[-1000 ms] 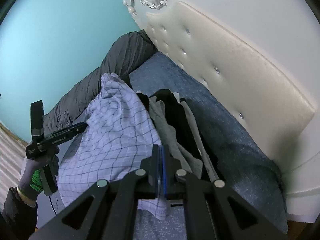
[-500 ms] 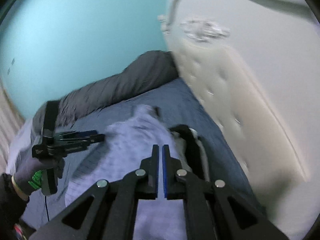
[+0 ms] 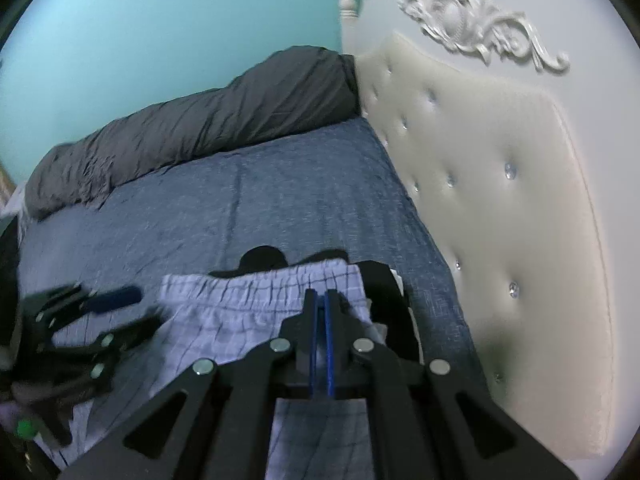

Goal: Fold clothes
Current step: 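Open both tools and release the shorts on top of the stack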

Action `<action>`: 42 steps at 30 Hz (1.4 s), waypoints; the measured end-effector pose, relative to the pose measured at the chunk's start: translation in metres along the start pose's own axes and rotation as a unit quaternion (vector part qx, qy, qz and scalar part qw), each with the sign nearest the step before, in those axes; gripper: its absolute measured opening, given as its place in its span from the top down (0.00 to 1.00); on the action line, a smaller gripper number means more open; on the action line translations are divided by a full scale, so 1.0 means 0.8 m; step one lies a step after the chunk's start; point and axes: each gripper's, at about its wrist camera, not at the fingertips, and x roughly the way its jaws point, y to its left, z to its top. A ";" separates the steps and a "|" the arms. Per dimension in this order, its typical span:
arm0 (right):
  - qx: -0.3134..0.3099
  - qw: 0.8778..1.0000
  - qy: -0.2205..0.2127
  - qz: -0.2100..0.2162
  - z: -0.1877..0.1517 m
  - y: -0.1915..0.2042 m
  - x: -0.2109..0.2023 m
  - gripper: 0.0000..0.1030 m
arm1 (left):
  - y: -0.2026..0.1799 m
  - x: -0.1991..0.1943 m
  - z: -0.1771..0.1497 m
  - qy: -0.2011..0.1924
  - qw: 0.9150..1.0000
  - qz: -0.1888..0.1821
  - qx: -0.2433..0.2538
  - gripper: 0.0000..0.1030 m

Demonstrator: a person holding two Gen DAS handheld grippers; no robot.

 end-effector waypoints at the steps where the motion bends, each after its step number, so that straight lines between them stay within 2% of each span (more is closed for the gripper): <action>1: 0.003 1.000 0.006 -0.006 0.003 -0.002 0.008 0.98 | 0.000 0.001 -0.002 0.001 1.000 0.001 0.004 0.58; 8: 0.032 0.999 0.021 0.000 0.011 -0.012 0.023 0.98 | 0.007 0.005 -0.009 0.004 1.000 -0.002 -0.002 0.58; 13: 0.073 0.997 -0.017 0.012 0.018 -0.027 -0.006 0.98 | 0.006 -0.012 -0.007 -0.002 1.000 0.006 0.003 0.58; 19: 0.060 0.998 -0.030 0.011 0.014 -0.029 -0.050 0.98 | 0.004 -0.044 -0.001 -0.017 1.000 0.003 -0.003 0.58; 23: 0.063 0.997 -0.033 0.010 0.002 -0.033 -0.074 0.98 | -0.008 -0.069 -0.003 -0.027 1.000 0.004 0.004 0.57; 28: 0.077 0.996 -0.048 0.009 -0.019 -0.034 -0.109 0.98 | -0.023 -0.108 -0.009 -0.043 0.999 0.007 0.005 0.51; 33: 0.081 0.995 -0.062 -0.002 -0.043 -0.026 -0.145 0.97 | -0.037 -0.148 -0.015 -0.058 0.998 0.010 0.006 0.49; 37: 0.094 0.991 -0.093 0.006 -0.068 -0.013 -0.189 0.97 | -0.047 -0.187 -0.025 -0.070 0.997 0.011 0.004 0.48; 40: 0.094 0.990 -0.109 0.004 -0.086 0.002 -0.219 0.89 | -0.057 -0.220 -0.037 -0.078 0.997 0.012 0.004 0.47; 42: 0.095 0.989 -0.112 -0.013 -0.099 0.015 -0.239 0.85 | -0.063 -0.242 -0.047 -0.085 0.996 0.016 0.002 0.43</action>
